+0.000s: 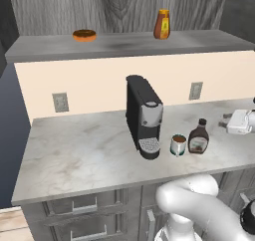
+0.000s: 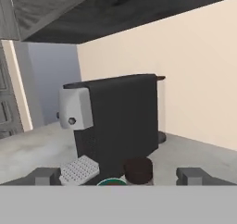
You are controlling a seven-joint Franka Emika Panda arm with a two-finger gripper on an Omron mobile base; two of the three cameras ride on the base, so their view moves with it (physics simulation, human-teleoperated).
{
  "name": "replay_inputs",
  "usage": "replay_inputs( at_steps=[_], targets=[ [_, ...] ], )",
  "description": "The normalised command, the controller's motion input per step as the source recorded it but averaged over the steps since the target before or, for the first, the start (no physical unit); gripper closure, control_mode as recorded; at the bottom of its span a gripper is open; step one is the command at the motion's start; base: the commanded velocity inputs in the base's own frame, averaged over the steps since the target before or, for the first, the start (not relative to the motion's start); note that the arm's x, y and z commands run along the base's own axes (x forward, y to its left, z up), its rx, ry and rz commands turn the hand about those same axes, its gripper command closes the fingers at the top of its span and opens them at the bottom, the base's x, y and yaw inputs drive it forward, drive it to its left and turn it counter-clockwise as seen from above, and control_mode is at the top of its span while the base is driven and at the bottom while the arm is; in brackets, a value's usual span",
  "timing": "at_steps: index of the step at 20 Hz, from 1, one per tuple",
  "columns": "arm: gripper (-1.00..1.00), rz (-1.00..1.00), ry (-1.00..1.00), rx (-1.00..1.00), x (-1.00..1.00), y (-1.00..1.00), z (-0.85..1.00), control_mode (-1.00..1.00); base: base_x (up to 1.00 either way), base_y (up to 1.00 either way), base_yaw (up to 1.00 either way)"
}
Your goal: Pick the syrup bottle and honey bottle from the cabinet and place them next to the mug.
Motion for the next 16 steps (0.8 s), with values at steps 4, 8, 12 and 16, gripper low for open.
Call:
replay_inputs(
  at_steps=[4, 8, 12, 16],
  targets=[
    [-1.0, -0.2, 0.1, 0.0, -0.24, 0.23, 0.58, -1.0, 0.0, 0.0, 0.0],
    [-1.0, -0.27, 0.1, 0.0, -0.35, 0.53, 0.59, -1.0, 0.0, 0.0, 0.0],
    [-1.0, -0.26, 0.08, 0.0, -0.44, 0.38, 0.94, -1.0, 0.0, 0.0, 0.0],
    [-1.0, -0.24, 0.07, 0.0, -0.42, 0.47, 1.0, -1.0, 0.0, 0.0, 0.0]
  ],
)
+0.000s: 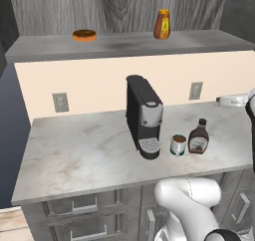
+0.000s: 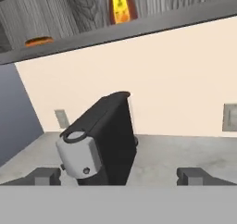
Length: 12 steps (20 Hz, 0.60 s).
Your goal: Pick the syrup bottle and honey bottle from the cabinet and place them next to the mug.
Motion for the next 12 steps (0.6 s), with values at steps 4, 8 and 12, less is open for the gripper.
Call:
replay_inputs(
  at_steps=[4, 8, 12],
  targets=[
    [-1.0, -0.2, 0.05, -0.02, -0.3, 0.59, 1.0, -1.0, 0.0, 0.0, 0.0],
    [-1.0, -0.13, 0.05, 0.0, -0.35, 0.46, 1.0, -1.0, 0.0, 0.0, 0.0],
    [-1.0, -0.09, 0.01, 0.0, -0.1, 0.42, 1.0, -1.0, 0.0, 0.0, 0.0]
  ],
)
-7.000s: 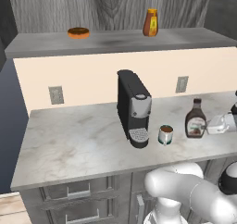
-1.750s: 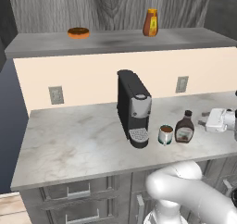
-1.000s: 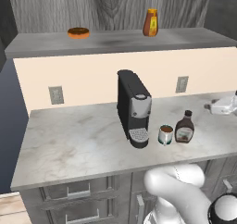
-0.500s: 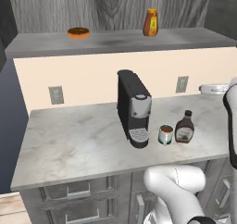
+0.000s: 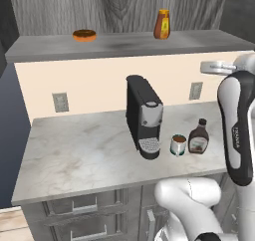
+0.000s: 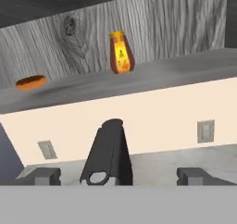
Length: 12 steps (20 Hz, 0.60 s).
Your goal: Pick the syrup bottle and honey bottle from the cabinet and place them next to the mug.
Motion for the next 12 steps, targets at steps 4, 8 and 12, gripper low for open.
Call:
replay_inputs(
  at_steps=[4, 8, 12],
  targets=[
    [-1.0, -0.08, 0.0, -0.03, 0.08, 0.38, 0.86, -1.0, 0.0, 0.0, 0.0],
    [-1.0, -0.05, 0.0, -0.06, 0.47, 0.04, 0.61, -1.0, 0.0, 0.0, 0.0],
    [-1.0, -0.08, 0.0, -0.06, 0.68, 0.0, 0.09, -1.0, 0.0, 0.0, 0.0]
  ],
)
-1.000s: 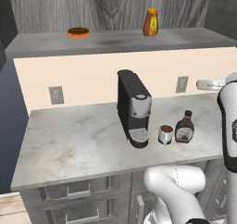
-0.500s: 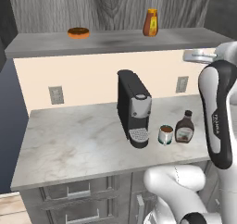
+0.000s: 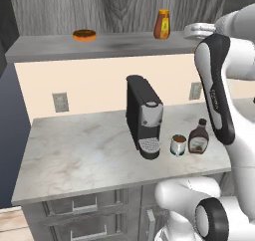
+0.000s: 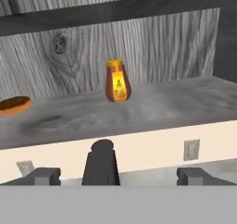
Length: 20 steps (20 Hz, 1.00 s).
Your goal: Pick the syrup bottle and honey bottle from the cabinet and place them next to the mug.
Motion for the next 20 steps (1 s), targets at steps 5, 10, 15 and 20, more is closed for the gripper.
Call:
replay_inputs(
  at_steps=[5, 10, 15, 20],
  targets=[
    [-1.0, -0.01, 0.0, 0.0, 0.72, 0.05, 0.0, -1.0, 0.0, 0.0, 0.0],
    [-1.0, 0.0, 0.0, 0.0, 0.71, 0.0, -0.02, -1.0, 0.0, 0.0, 0.0],
    [-1.0, 0.0, 0.06, 0.0, 0.55, 0.0, -0.01, -1.0, 0.0, 0.0, 0.0],
    [-1.0, 0.05, 0.18, 0.0, 0.51, 0.0, -0.14, -1.0, 0.0, 0.0, 0.0]
  ],
)
